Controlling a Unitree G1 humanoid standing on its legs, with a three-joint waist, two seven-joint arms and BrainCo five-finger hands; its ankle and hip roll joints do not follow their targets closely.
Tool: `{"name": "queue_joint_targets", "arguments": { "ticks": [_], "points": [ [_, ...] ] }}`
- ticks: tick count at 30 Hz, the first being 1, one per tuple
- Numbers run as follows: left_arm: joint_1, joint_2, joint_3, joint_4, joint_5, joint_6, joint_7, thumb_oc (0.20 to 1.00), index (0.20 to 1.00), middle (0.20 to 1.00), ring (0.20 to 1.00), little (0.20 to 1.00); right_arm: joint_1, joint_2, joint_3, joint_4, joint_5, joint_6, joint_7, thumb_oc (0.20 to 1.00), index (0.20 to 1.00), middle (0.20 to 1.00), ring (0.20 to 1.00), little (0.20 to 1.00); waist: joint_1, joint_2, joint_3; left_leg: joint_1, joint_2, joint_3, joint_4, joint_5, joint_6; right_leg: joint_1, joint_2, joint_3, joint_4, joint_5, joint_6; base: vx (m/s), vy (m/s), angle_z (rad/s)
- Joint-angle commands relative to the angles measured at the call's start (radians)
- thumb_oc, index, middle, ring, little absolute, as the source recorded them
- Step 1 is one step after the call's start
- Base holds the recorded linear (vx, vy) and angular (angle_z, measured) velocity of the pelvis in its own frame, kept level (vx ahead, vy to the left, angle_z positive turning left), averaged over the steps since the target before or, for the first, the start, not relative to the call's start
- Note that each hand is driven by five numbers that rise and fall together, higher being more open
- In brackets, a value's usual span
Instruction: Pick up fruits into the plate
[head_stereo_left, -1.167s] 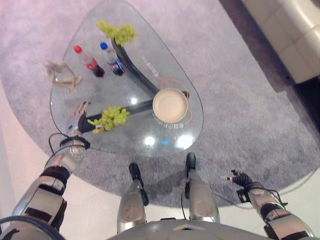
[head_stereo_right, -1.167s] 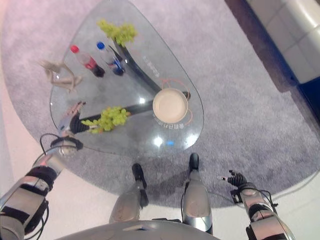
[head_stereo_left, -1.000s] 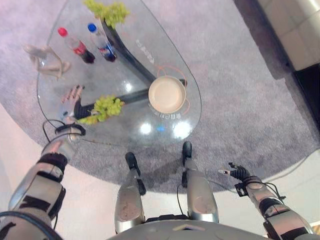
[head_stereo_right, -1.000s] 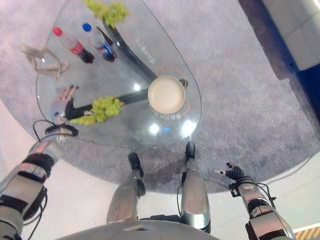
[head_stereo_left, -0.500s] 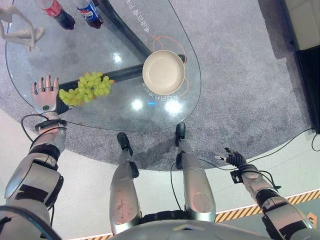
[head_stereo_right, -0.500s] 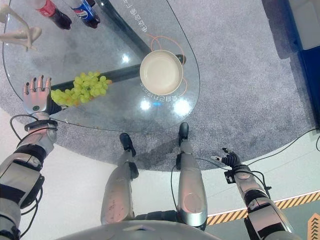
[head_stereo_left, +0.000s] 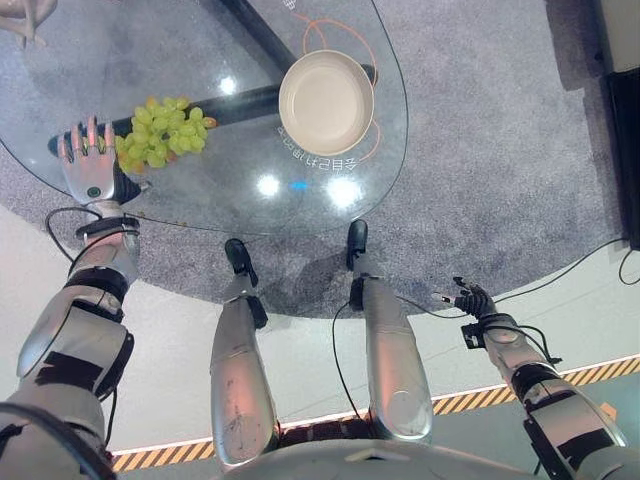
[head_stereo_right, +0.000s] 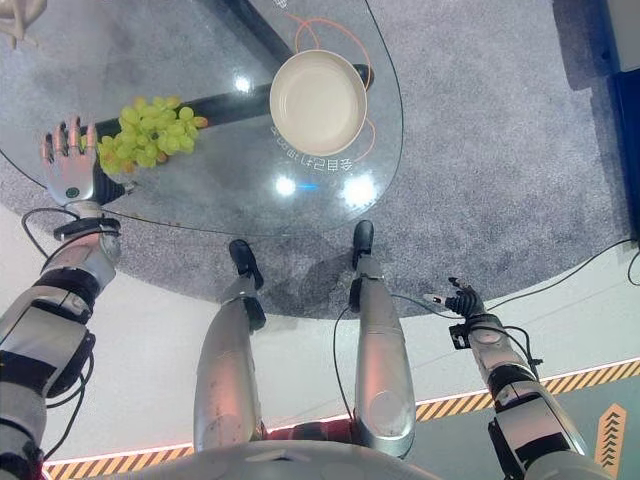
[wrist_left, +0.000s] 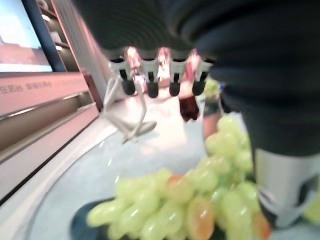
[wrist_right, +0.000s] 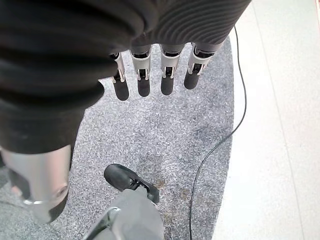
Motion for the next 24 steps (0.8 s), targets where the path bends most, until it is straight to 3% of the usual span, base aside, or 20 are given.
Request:
{"name": "queue_joint_targets", "arguments": {
  "ticks": [1,14,20,24],
  "points": [
    [0.0,0.046,0.03,-0.008,0.079,-0.014,0.049,1.0,1.0,1.0,1.0,1.0,0.072,-0.024,0.014,-0.053,0.024,-0.018,-0.022,1.0,1.0,1.0,1.0,1.0,0.002,-0.029,-0.015,-0.075,-0.08,-0.008,0.127,-0.126,0.024,-0.01,0.078,-0.022,0.052,-0.071,-0.03,0.0,0.0,0.0],
    [-0.075,0.076,-0.041,0.002,0.168,0.02,0.009,1.0,1.0,1.0,1.0,1.0,0.077,-0.065,0.016,-0.127,0.019,-0.046,-0.051,1.0,1.0,1.0,1.0,1.0,-0.026,-0.023,-0.015,-0.138,-0.079,0.001,0.149,-0.125,0.021,-0.077,0.074,-0.013,0.054,-0.054,-0.029,0.01,0.021,-0.01],
    [-0.1,0.091,-0.06,0.039,0.151,0.031,-0.043,1.0,1.0,1.0,1.0,1.0,0.091,-0.078,0.009,-0.151,0.026,-0.054,-0.055,1.0,1.0,1.0,1.0,1.0,-0.041,-0.025,-0.015,-0.161,-0.081,0.002,0.159,-0.128,0.022,-0.098,0.077,-0.005,0.054,-0.046,-0.029,0.01,0.03,-0.01],
    [-0.111,0.094,-0.072,0.08,0.102,0.075,-0.101,1.0,1.0,1.0,1.0,1.0,0.098,-0.089,0.006,-0.164,0.029,-0.062,-0.058,1.0,1.0,1.0,1.0,1.0,-0.049,-0.027,-0.015,-0.173,-0.084,0.001,0.161,-0.126,0.022,-0.11,0.08,0.0,0.053,-0.042,-0.029,0.01,0.026,-0.02]
  ]
}}
